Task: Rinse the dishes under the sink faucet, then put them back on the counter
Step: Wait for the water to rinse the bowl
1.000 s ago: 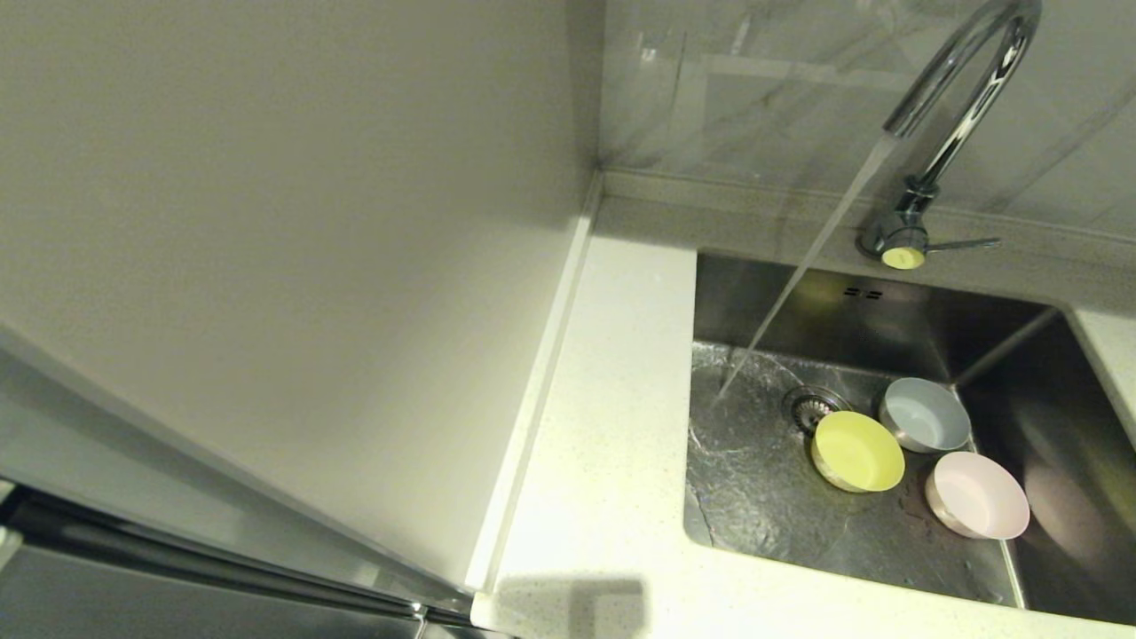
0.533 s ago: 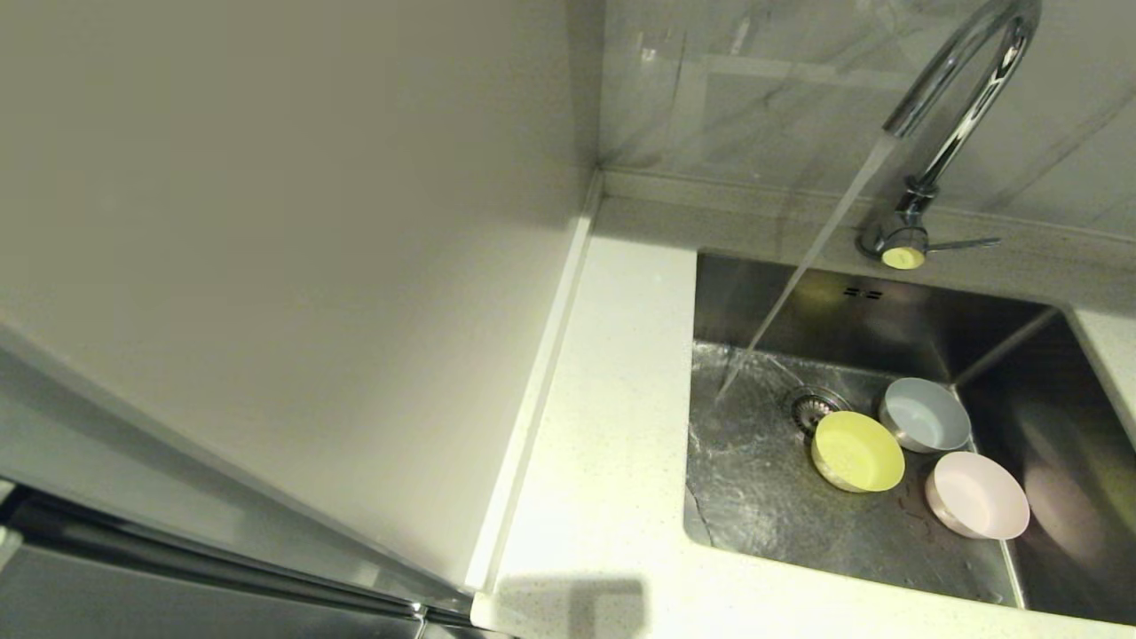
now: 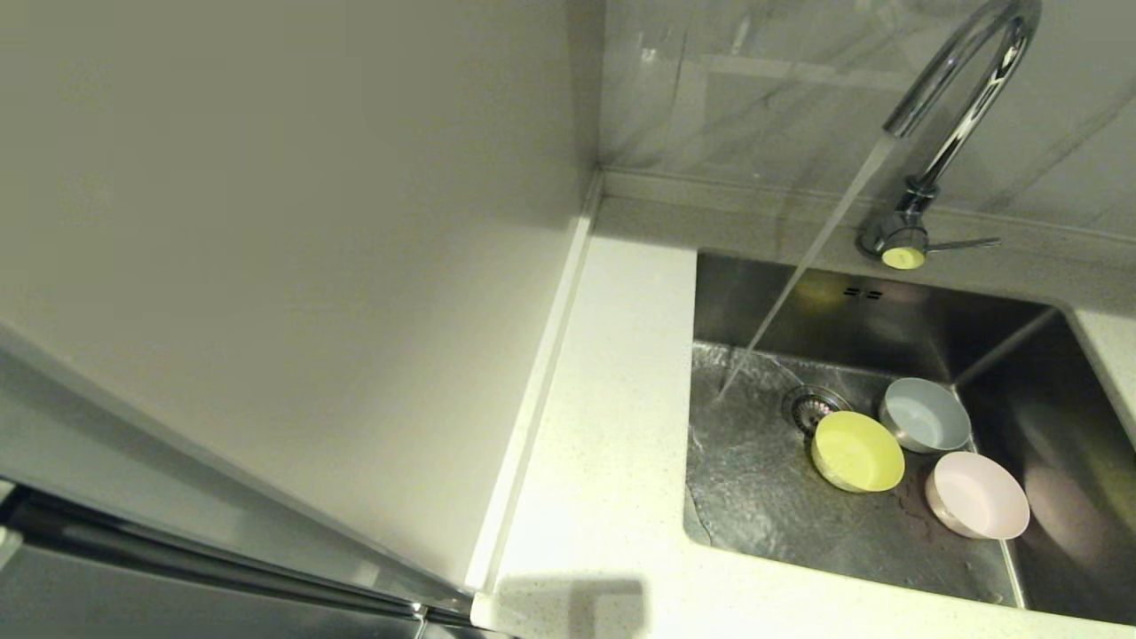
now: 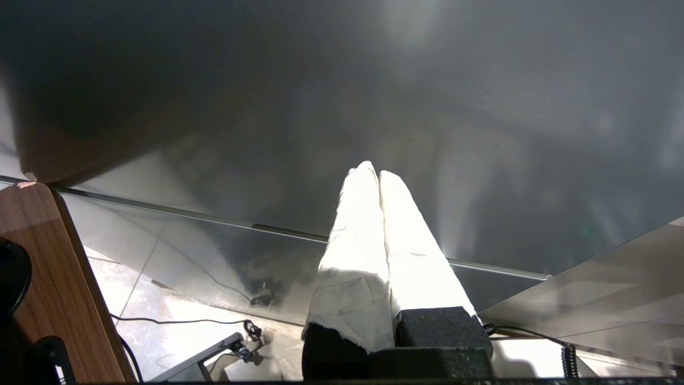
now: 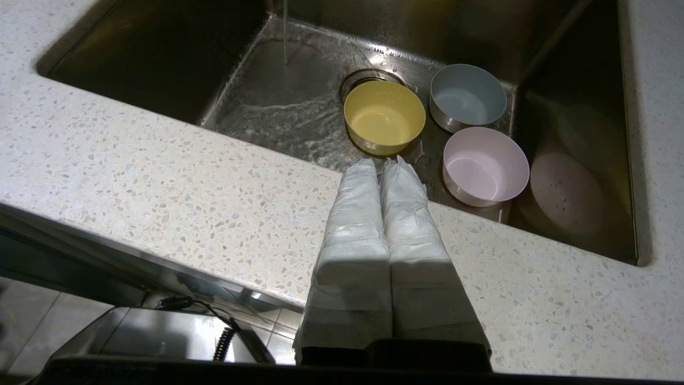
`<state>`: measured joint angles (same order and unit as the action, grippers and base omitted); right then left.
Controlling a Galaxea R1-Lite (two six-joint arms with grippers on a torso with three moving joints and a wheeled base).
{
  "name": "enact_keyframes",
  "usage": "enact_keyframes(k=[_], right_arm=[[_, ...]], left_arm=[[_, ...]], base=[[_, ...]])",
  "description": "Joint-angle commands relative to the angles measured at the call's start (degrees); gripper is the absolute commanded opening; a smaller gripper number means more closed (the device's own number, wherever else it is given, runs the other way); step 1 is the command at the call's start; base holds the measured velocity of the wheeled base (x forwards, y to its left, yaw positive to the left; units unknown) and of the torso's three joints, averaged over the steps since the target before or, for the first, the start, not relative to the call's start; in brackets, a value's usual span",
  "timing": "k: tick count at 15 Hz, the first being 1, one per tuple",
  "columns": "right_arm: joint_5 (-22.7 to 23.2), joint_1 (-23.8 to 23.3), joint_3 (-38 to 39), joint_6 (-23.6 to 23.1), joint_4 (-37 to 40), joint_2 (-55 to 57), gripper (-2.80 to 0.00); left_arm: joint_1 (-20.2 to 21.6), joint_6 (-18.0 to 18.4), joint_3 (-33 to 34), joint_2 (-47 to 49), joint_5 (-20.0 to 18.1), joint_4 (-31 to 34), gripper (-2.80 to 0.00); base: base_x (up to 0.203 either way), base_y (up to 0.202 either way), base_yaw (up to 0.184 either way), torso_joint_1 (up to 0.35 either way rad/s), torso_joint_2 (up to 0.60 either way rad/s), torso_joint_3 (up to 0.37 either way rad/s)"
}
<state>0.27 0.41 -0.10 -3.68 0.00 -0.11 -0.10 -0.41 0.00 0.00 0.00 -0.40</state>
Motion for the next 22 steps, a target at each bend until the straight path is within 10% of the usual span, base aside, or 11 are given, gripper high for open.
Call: enact_keyframes(k=[1,22], right_arm=[[0.0,0.0,0.0,0.0,0.0,0.1,-2.8],[0.1,0.0,0.0,0.0,0.0,0.1,-2.8]], left_arm=[[0.0,0.0,0.2,0.0,0.0,0.0,-2.8],[0.0,0.0,0.2,0.0,0.0,0.0,-2.8]], base=[[0.0,0.0,0.0,0.0,0.0,0.0],[0.0,0.0,0.0,0.0,0.0,0.0]])
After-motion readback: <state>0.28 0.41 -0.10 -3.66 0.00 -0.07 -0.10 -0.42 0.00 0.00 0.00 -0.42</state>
